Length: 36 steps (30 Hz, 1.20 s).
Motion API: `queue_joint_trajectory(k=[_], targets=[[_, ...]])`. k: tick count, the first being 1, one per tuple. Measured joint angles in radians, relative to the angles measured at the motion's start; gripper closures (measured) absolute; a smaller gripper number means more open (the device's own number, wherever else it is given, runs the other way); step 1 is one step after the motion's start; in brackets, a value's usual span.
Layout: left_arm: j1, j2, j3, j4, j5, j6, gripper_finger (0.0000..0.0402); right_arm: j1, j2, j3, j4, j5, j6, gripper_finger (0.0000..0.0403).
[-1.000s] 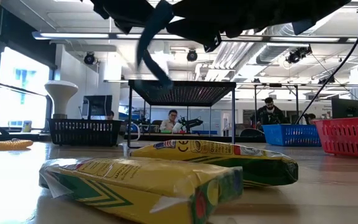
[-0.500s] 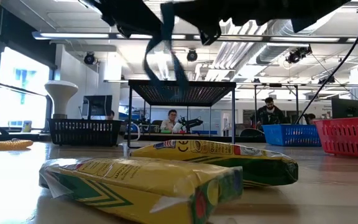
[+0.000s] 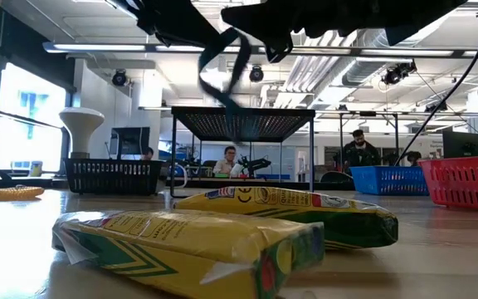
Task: Pick & Place Office Desk Supplies
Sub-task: Put the blue rubber band into the red bin
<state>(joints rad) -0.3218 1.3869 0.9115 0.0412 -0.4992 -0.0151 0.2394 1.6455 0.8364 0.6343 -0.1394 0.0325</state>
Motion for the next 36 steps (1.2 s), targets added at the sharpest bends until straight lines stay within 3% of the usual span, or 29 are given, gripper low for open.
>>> queue_joint_trajectory(k=[8, 18, 26, 31, 36], targets=[[0.000, 0.000, 0.000, -0.004, 0.003, 0.000, 0.0401, 0.001, 0.000, 0.000, -0.026, 0.009, -0.002, 0.0195], [-0.001, 0.000, 0.000, -0.005, 0.003, -0.002, 0.0401, -0.004, 0.000, -0.002, -0.280, 0.104, 0.050, 0.0195], [-0.001, 0.000, 0.000, -0.003, 0.005, -0.011, 0.0401, -0.028, 0.000, -0.002, -0.238, 0.349, 0.065, 0.0195], [-0.001, 0.000, 0.000, -0.003, 0.006, -0.012, 0.0401, -0.051, 0.000, -0.002, -0.161, 0.250, 0.077, 0.0195], [-0.001, 0.000, 0.000, -0.003, 0.005, -0.012, 0.0401, -0.052, 0.000, -0.002, -0.108, 0.233, 0.080, 0.0195]])
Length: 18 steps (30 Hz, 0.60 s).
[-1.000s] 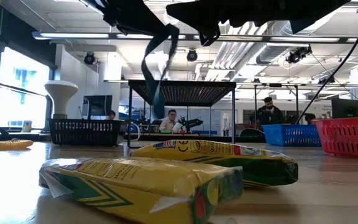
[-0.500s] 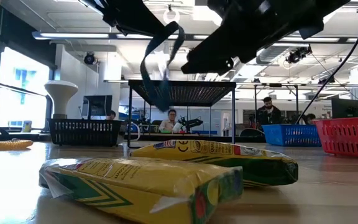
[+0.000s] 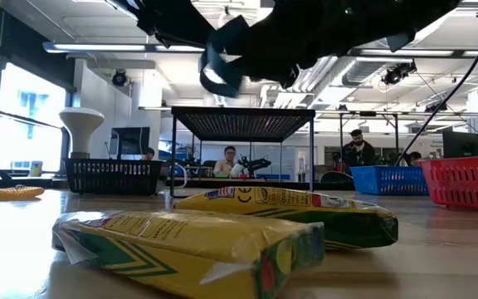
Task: Pick & Place Office Desk Supplies
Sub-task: Put the blue rubber band into the red bin
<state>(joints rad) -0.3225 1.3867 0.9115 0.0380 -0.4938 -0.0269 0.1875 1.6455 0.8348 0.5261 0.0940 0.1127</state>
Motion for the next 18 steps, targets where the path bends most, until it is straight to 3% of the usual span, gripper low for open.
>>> queue_joint_trajectory(k=[5, 18], targets=[[0.000, 0.000, 0.000, 0.000, 0.000, 0.000, 0.0401, 0.000, 0.000, 0.000, -0.002, -0.077, -0.001, 0.0195], [0.000, 0.000, 0.000, -0.002, 0.000, 0.000, 0.0401, 0.000, 0.000, 0.000, 0.005, -0.068, -0.004, 0.0195]])
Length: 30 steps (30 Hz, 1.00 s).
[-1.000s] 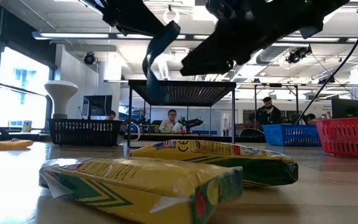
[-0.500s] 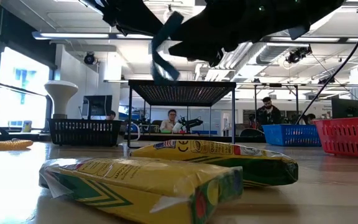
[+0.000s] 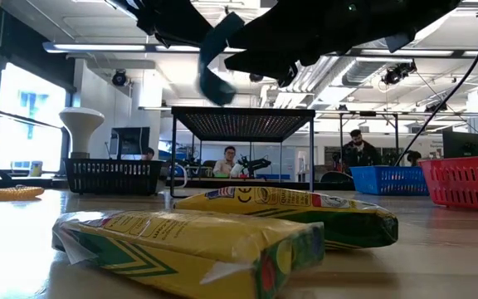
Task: Pick & Place Office Desk Supplies
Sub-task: Put the blue rubber band into the red bin
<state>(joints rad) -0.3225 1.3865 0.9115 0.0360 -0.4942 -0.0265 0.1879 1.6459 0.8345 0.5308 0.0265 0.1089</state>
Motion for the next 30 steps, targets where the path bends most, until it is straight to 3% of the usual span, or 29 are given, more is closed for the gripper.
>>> queue_joint_trajectory(k=[5, 11, 23, 27, 30], targets=[[0.000, 0.000, 0.000, -0.009, 0.000, 0.000, 0.0401, -0.001, 0.000, 0.000, 0.005, -0.036, 0.000, 0.0195], [0.000, 0.000, 0.000, -0.013, 0.000, 0.000, 0.0401, 0.002, 0.000, 0.000, 0.047, -0.245, -0.008, 0.0195], [0.000, 0.000, 0.000, -0.013, -0.001, 0.004, 0.0401, 0.002, 0.000, 0.000, 0.069, -0.234, -0.008, 0.0199], [0.000, 0.000, 0.000, -0.013, -0.001, 0.004, 0.0401, 0.002, 0.000, 0.000, 0.071, -0.192, -0.027, 0.0229], [0.000, 0.000, 0.000, -0.013, -0.001, 0.004, 0.0401, 0.002, 0.000, 0.000, 0.065, -0.163, -0.034, 0.0273]])
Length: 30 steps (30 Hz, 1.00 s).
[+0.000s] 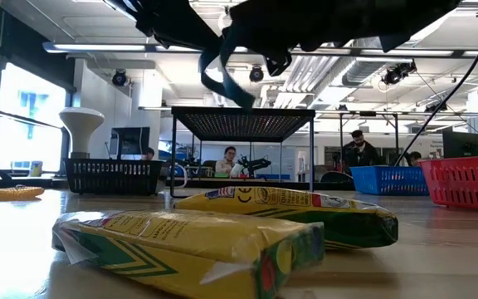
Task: Pick & Place Office Desk Supplies
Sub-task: Put the blue rubber band into the red bin
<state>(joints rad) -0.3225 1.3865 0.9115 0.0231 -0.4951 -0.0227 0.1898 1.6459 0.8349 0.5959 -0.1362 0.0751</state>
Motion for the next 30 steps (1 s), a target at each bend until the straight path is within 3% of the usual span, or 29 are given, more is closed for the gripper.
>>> queue_joint_trajectory(k=[6, 11, 16, 23, 30], targets=[[0.000, 0.001, 0.000, -0.003, 0.000, 0.001, 0.0401, -0.001, 0.000, 0.000, -0.013, 0.013, -0.027, 0.0387], [0.000, 0.028, 0.000, 0.000, 0.000, 0.070, 0.0393, -0.001, 0.000, 0.000, -0.042, 0.033, -0.029, 0.0399], [-0.017, 0.050, 0.000, 0.043, -0.001, 0.098, 0.0340, 0.007, 0.000, 0.000, -0.094, 0.057, -0.023, 0.0400], [-0.074, 0.050, 0.000, 0.073, -0.001, 0.092, 0.0267, 0.078, -0.016, 0.042, -0.321, 0.224, -0.020, 0.0400], [-0.121, 0.050, 0.000, 0.061, 0.000, 0.077, 0.0251, 0.253, -0.063, 0.212, -0.825, 0.573, 0.053, 0.0400]])
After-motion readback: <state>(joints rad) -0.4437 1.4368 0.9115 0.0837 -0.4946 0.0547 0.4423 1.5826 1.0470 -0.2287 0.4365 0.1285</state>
